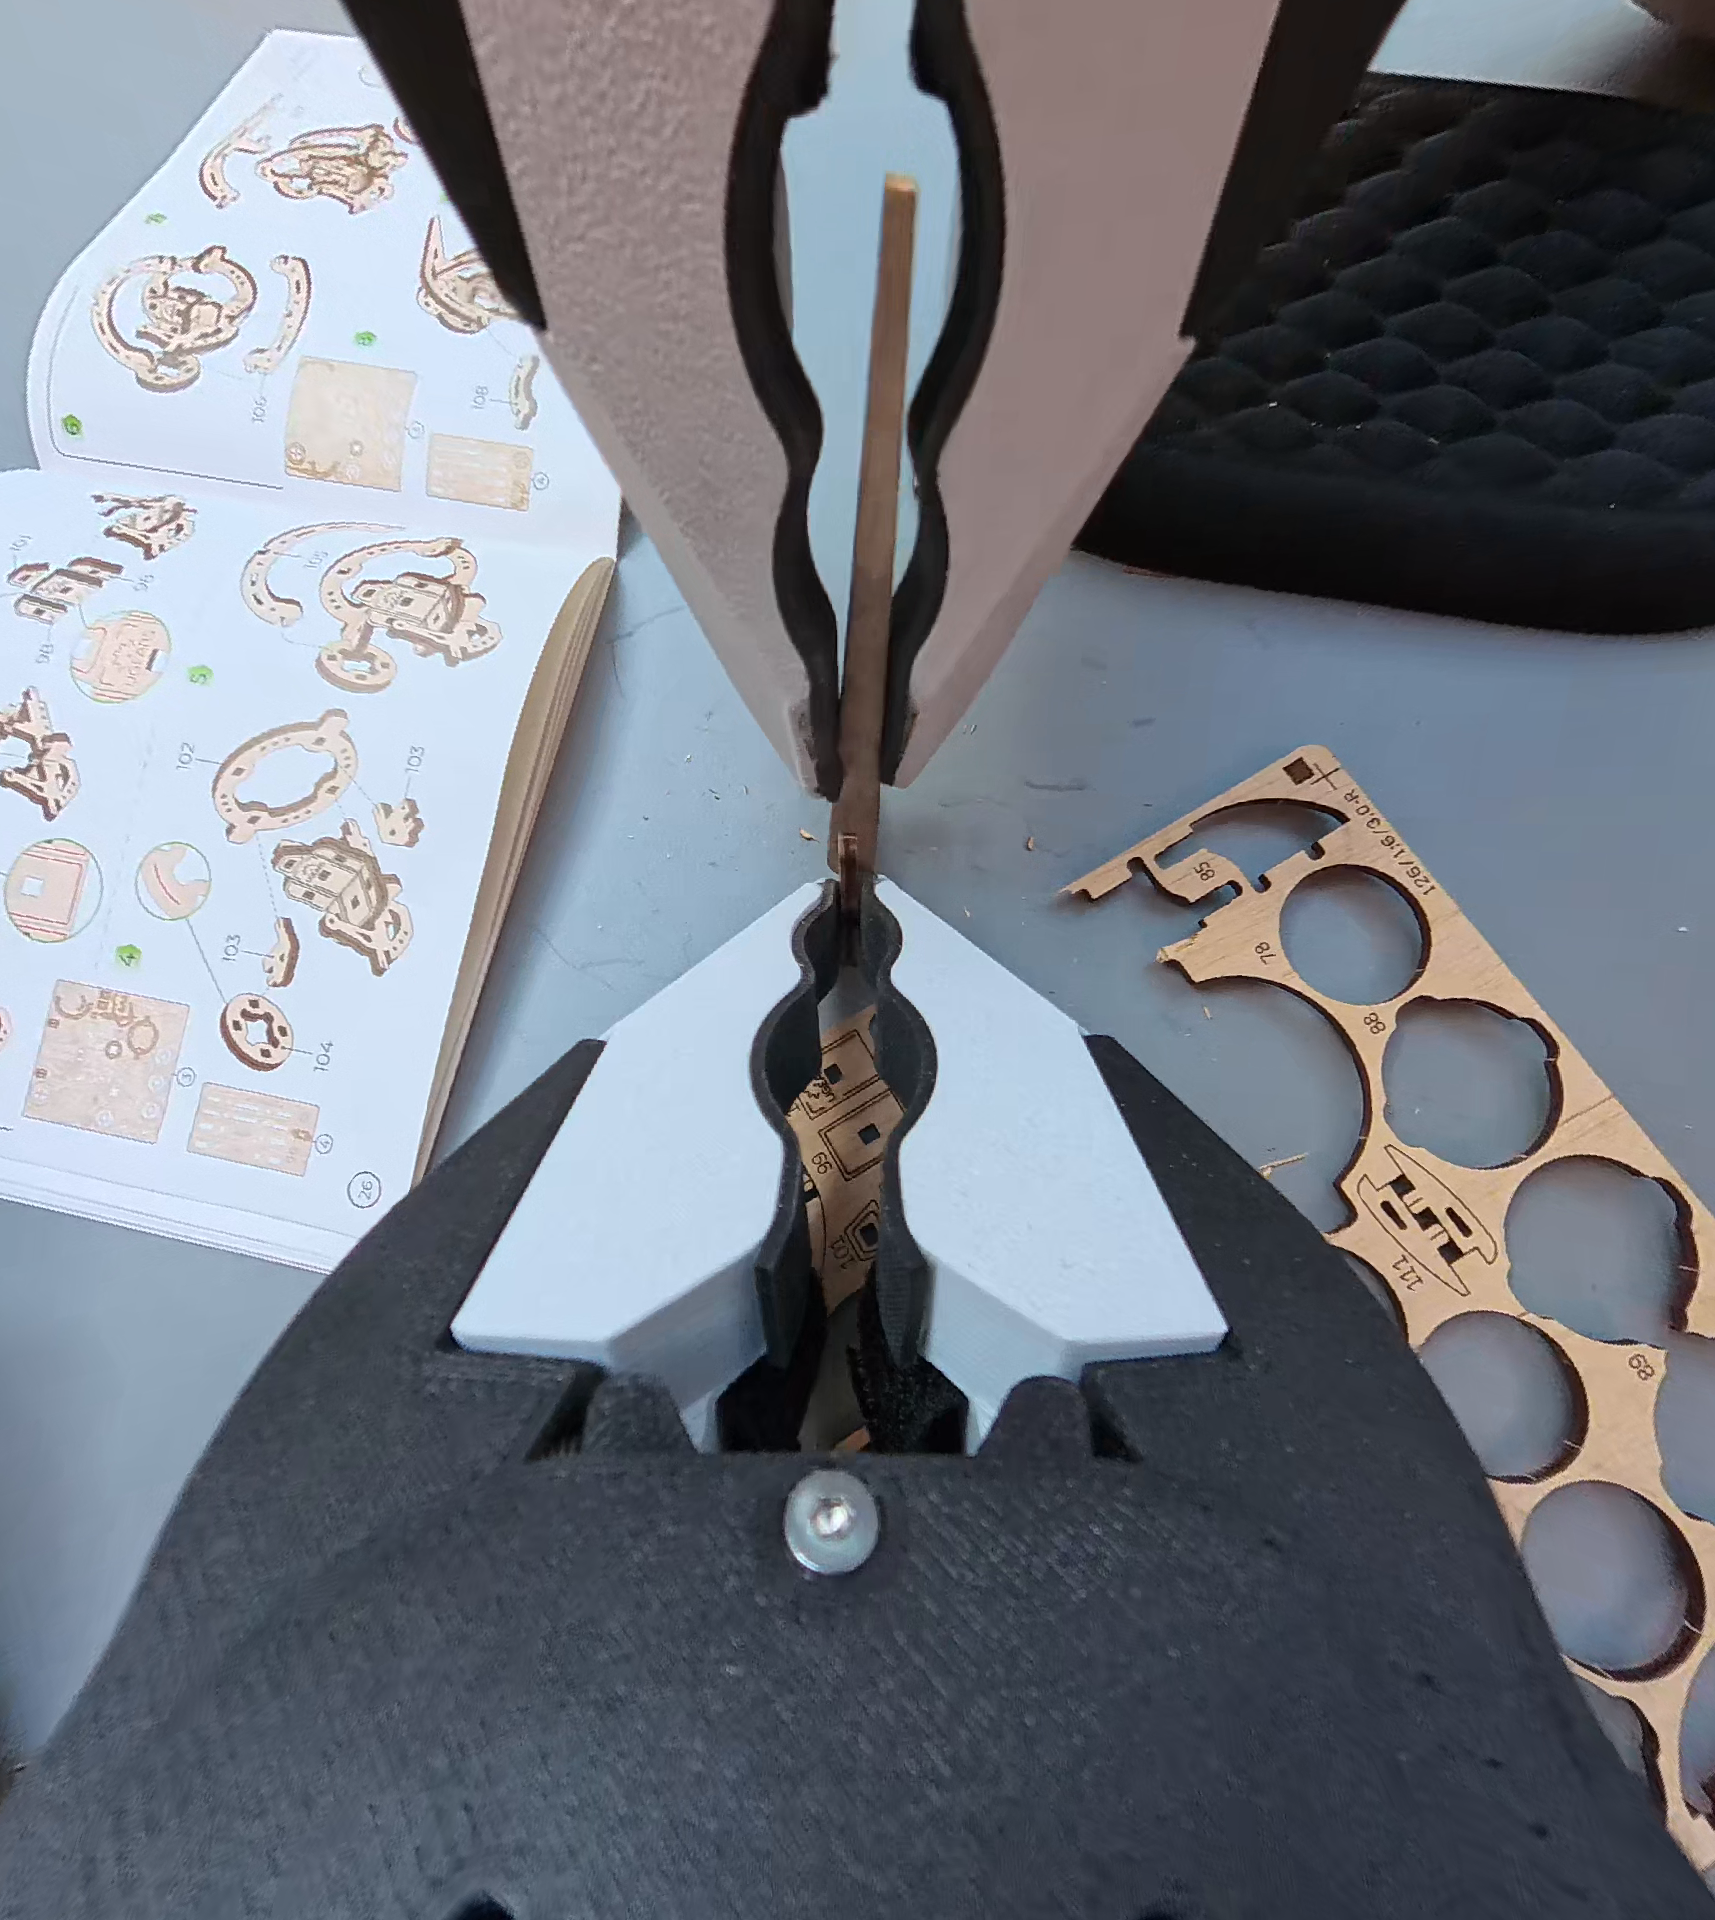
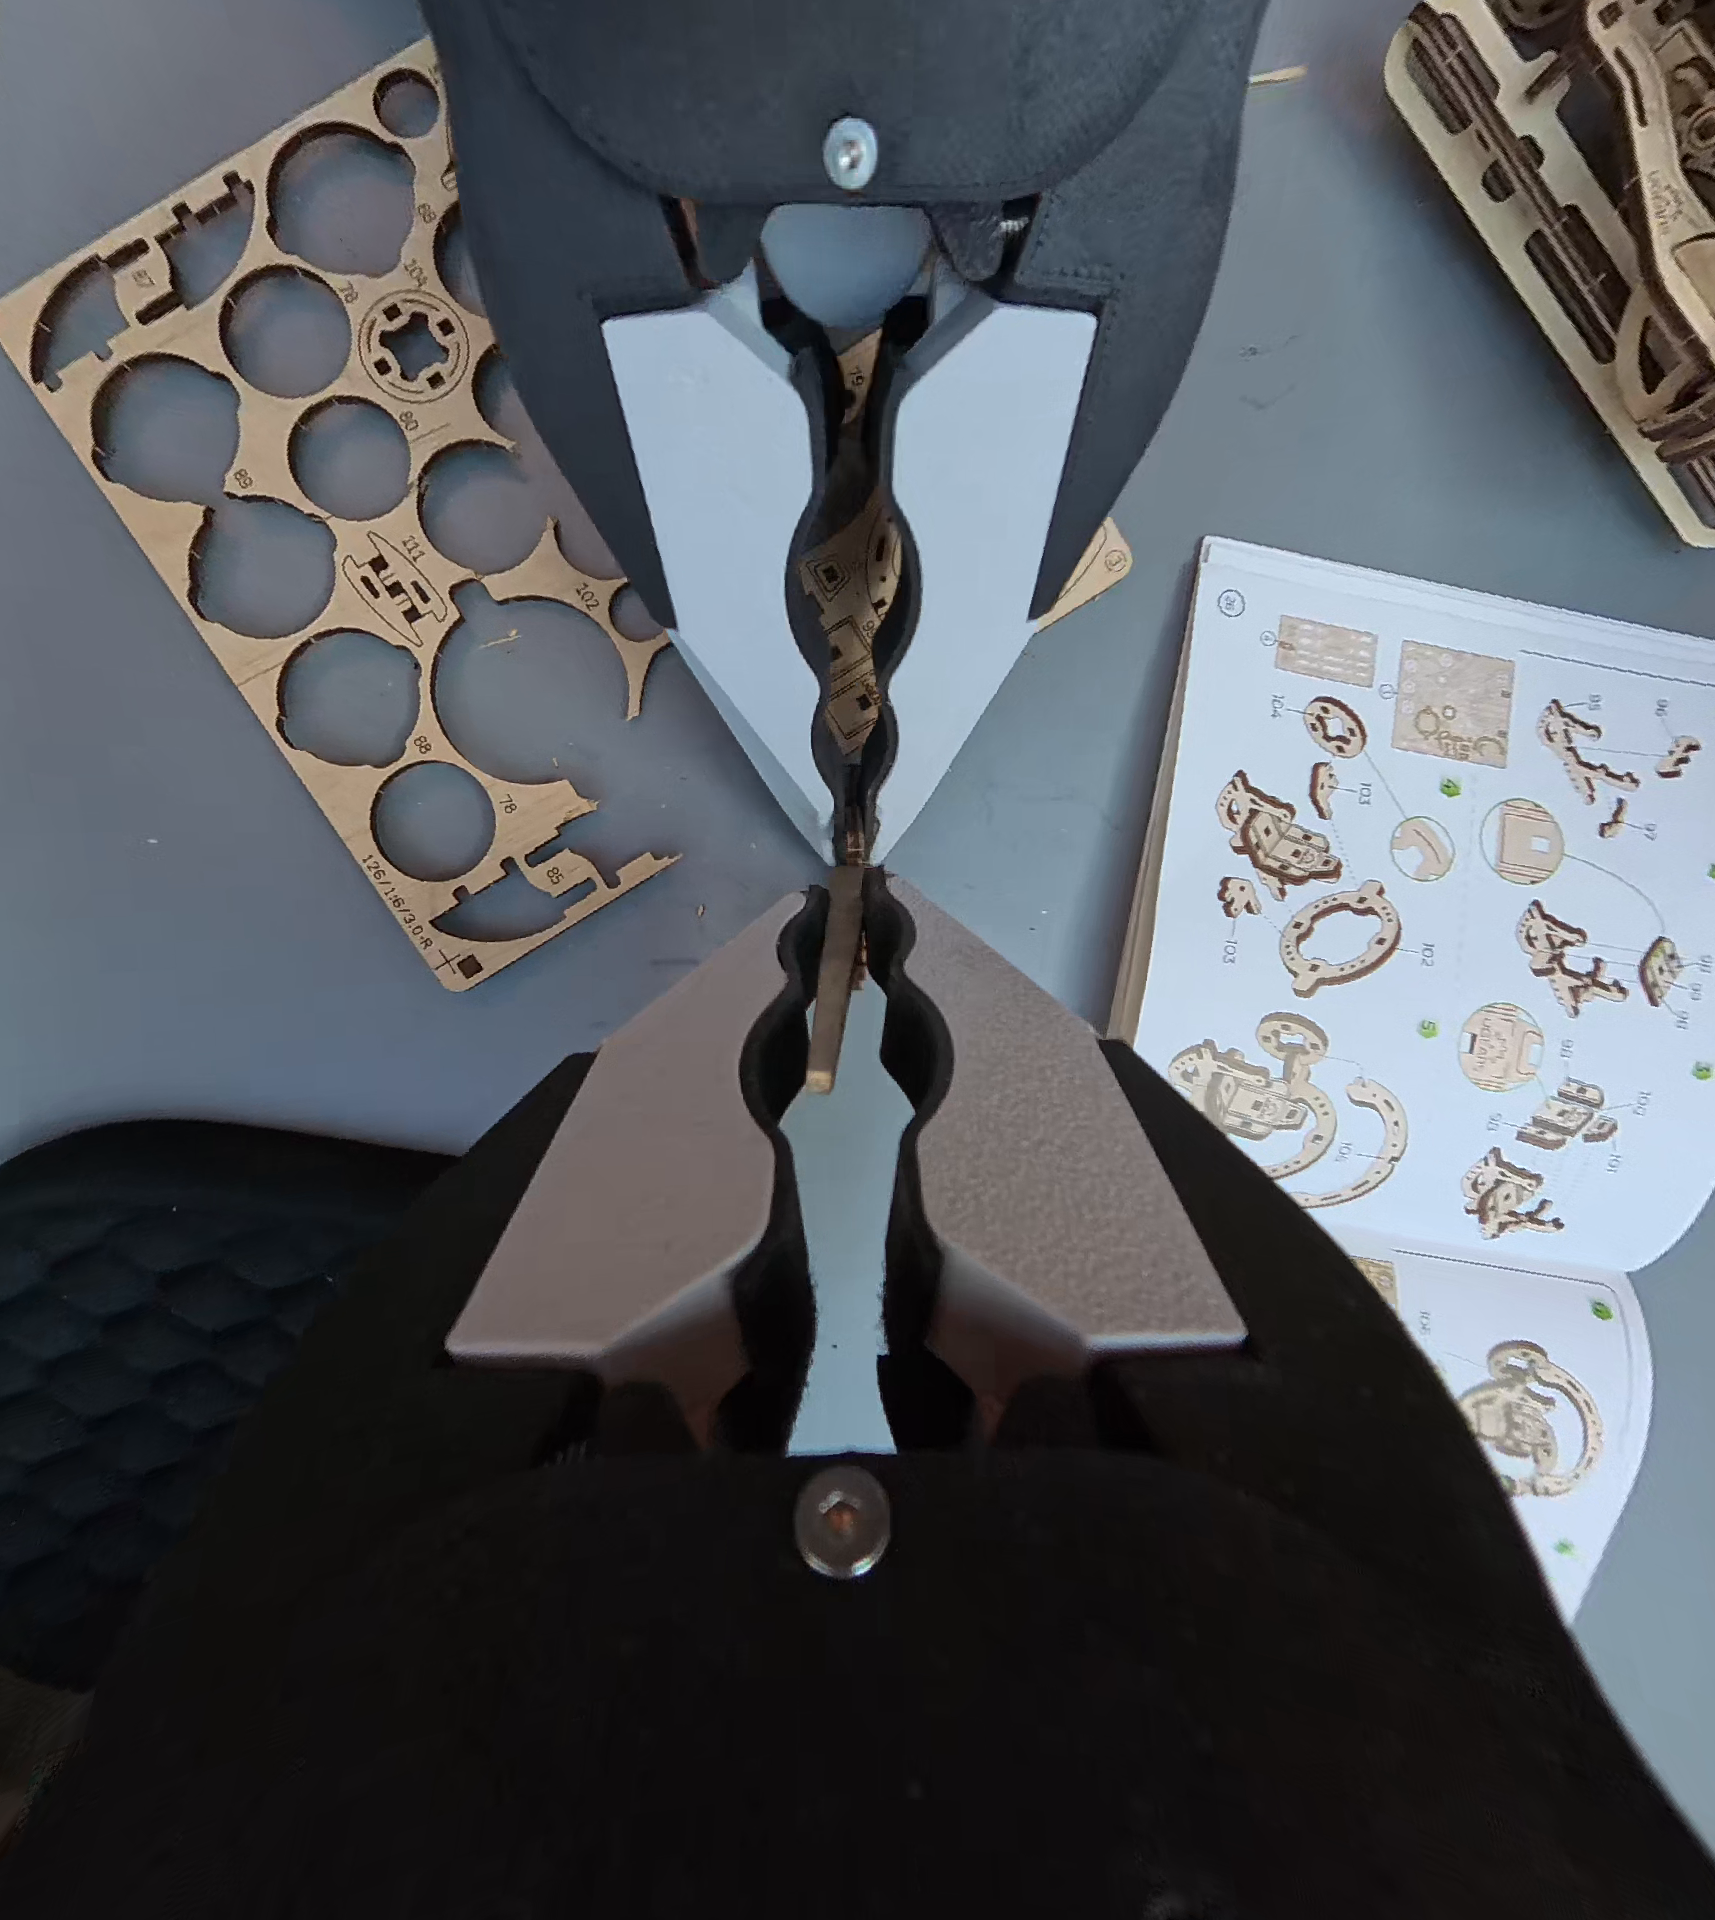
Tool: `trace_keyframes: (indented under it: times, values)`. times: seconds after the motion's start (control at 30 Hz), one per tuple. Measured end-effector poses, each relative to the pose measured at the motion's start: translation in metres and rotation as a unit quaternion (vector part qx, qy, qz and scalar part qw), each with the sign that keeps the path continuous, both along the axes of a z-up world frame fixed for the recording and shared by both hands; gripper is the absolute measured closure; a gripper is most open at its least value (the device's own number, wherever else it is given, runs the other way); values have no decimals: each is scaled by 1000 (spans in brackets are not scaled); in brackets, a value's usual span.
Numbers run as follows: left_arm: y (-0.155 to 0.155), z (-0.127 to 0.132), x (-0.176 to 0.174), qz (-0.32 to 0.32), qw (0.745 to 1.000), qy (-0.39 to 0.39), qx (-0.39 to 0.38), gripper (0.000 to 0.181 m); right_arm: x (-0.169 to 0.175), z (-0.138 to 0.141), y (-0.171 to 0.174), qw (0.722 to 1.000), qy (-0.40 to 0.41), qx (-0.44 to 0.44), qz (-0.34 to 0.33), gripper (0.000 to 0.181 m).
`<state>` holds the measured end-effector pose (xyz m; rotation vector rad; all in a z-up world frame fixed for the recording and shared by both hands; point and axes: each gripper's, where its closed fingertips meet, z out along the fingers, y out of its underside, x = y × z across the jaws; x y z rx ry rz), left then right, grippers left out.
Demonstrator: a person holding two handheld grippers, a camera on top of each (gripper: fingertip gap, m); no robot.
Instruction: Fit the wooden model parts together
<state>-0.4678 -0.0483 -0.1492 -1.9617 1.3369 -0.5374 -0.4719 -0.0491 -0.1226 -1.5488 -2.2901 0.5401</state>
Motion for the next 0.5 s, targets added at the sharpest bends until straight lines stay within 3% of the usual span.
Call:
trace_keyframes:
  times: [0.03,0.3,0.4,0.5]
  values:
    - [0,0,0,0,1000,2,1,181,0,0,1,1000,-1,-14,0,176]
    - [-3,5,-4,7,999,-19,-25,179,-2,1,1,996,13,-86,9,176]
    - [0,30,-13,22,997,-76,-16,168,-3,17,4,988,50,-148,-18,176]
    - [2,65,-19,32,987,-158,-10,160,-9,52,17,959,132,-238,-73,176]
